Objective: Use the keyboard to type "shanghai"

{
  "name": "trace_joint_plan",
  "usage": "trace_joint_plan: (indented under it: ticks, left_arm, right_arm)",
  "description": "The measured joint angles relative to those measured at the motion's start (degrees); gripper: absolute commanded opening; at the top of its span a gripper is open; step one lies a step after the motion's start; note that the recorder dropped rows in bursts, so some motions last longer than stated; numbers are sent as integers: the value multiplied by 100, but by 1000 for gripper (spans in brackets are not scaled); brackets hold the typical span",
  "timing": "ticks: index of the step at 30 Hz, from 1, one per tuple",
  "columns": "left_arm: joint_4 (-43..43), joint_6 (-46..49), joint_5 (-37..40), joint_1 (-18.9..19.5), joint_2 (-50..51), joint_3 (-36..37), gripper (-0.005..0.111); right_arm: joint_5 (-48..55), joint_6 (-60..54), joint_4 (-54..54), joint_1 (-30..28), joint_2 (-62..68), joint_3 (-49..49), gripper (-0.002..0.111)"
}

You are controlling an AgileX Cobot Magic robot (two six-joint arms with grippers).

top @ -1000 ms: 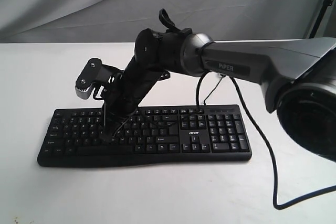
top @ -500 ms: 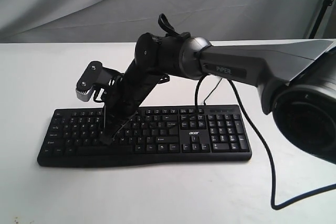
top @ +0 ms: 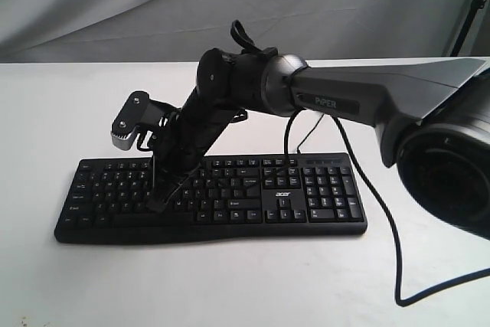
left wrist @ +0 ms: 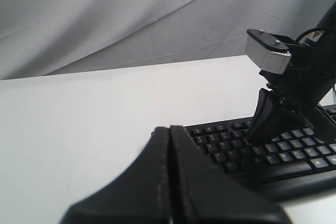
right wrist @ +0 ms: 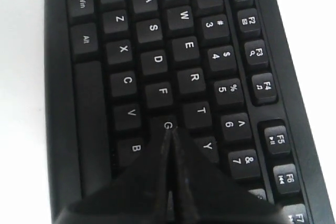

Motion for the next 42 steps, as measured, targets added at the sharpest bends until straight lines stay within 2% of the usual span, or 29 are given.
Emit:
trace_joint_plan:
  ticks: [42]
  left_arm:
    - [0,0,0,0,0,0,0]
  right_arm:
    - [-35,-80,-45,0,102,0,0]
